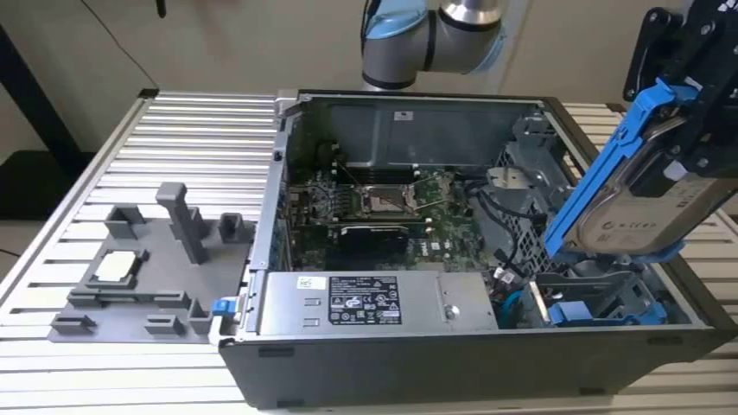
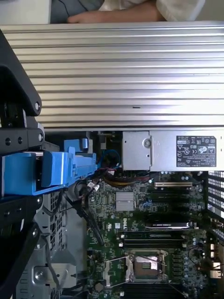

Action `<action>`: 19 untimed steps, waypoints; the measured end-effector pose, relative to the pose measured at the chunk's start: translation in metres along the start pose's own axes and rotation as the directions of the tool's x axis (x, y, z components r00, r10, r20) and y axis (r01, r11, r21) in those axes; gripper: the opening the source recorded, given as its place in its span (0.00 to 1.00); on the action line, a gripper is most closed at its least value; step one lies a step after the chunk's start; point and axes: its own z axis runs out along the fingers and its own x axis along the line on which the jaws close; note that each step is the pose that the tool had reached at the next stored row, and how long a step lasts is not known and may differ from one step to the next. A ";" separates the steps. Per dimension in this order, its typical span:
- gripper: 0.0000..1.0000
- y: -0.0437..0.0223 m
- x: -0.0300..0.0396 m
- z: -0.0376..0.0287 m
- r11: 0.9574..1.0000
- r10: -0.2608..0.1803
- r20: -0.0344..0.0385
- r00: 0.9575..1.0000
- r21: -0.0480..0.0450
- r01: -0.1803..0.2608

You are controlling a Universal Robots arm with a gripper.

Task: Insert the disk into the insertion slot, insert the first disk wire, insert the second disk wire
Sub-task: 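Insert the disk into the insertion slot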

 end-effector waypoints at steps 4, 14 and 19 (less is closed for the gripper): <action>0.33 -0.0002 0.0003 0.0050 1.000 0.000 0.000 1.000 0.000 0.000; 0.33 -0.0011 0.0011 0.0162 1.000 -0.004 0.000 1.000 0.001 0.004; 0.33 -0.0023 0.0012 0.0231 1.000 -0.022 -0.008 1.000 0.001 0.022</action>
